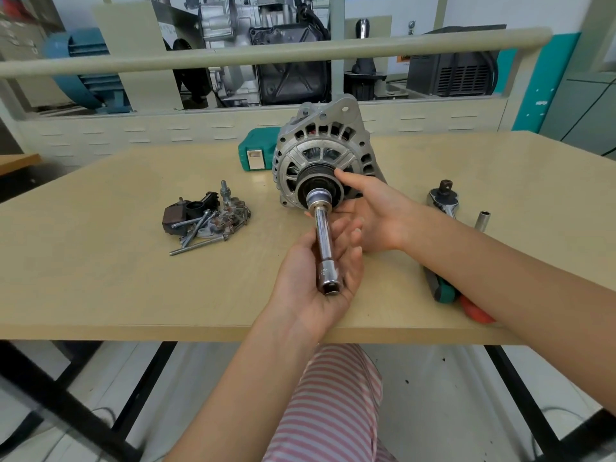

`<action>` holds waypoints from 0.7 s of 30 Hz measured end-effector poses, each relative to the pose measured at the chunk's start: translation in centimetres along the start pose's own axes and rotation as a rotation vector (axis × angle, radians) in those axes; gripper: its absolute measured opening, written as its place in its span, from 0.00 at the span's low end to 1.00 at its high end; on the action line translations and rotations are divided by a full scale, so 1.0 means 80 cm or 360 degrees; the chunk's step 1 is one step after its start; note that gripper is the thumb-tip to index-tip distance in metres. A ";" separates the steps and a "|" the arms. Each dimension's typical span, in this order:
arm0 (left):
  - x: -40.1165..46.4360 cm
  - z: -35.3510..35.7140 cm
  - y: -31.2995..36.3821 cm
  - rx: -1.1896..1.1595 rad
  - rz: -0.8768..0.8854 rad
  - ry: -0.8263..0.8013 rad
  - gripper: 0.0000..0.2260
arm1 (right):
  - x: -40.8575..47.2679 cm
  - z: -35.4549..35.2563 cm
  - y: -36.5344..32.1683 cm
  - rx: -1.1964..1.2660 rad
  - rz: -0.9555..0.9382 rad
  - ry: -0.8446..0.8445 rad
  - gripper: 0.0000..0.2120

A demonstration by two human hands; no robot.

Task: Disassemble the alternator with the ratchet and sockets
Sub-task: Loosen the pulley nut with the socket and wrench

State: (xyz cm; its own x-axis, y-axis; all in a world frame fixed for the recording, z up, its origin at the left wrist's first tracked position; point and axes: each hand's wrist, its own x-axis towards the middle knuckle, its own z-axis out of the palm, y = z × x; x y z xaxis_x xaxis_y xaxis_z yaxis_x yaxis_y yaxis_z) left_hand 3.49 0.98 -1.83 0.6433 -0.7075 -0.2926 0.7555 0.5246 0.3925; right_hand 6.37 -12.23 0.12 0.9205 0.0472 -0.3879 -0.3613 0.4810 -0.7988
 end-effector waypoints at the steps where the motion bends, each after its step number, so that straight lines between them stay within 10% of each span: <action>1: 0.001 0.001 -0.001 -0.0007 0.0023 0.0020 0.19 | 0.000 0.001 0.000 0.0004 -0.0013 0.0004 0.25; 21: 0.001 -0.002 -0.001 0.0027 0.0006 0.0052 0.16 | -0.002 0.003 -0.001 -0.0046 0.0022 0.0039 0.24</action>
State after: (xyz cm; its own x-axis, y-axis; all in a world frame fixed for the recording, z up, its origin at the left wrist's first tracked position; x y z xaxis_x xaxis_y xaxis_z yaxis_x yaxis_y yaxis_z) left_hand 3.52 0.93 -2.02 0.6502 -0.6894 -0.3194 0.7509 0.5191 0.4082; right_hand 6.26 -12.05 0.38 0.9115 0.0322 -0.4099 -0.3786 0.4547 -0.8062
